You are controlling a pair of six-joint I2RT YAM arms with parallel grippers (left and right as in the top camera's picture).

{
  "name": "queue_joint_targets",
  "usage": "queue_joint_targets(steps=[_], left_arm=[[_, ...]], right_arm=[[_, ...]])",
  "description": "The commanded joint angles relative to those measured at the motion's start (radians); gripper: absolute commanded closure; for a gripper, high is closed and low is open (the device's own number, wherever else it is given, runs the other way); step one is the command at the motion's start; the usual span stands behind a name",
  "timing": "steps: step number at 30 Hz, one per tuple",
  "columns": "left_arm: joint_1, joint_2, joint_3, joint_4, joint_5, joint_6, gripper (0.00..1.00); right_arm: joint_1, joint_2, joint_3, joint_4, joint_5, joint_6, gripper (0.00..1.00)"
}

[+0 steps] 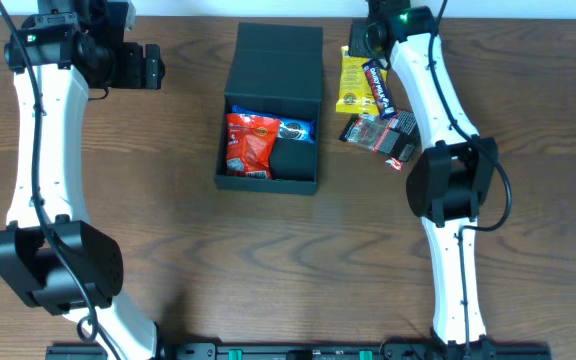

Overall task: Pack container
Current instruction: 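Grasp the yellow snack bag with the right gripper, pulling it free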

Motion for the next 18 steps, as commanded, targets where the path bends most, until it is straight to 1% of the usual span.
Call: queue_joint_targets(steps=[1,4,10,14,18], left_arm=[[0.008,0.006,-0.001,0.000,0.000,-0.012,0.05],[0.008,0.006,-0.001,0.000,0.000,-0.012,0.05],[0.008,0.006,-0.001,-0.003,0.000,-0.020,0.05],[0.008,0.006,-0.001,-0.004,0.000,-0.021,0.05],[0.008,0.006,-0.001,-0.003,0.000,-0.028,0.04]], right_arm=[[-0.005,0.020,-0.003,0.007,-0.086,-0.023,0.99],[0.007,0.037,-0.003,-0.016,-0.094,-0.067,0.99],[0.002,0.085,-0.003,-0.058,-0.071,-0.046,0.99],[-0.005,0.092,-0.003,-0.083,-0.011,-0.047,0.99],[-0.015,0.093,-0.003,-0.123,0.005,-0.047,0.99]])
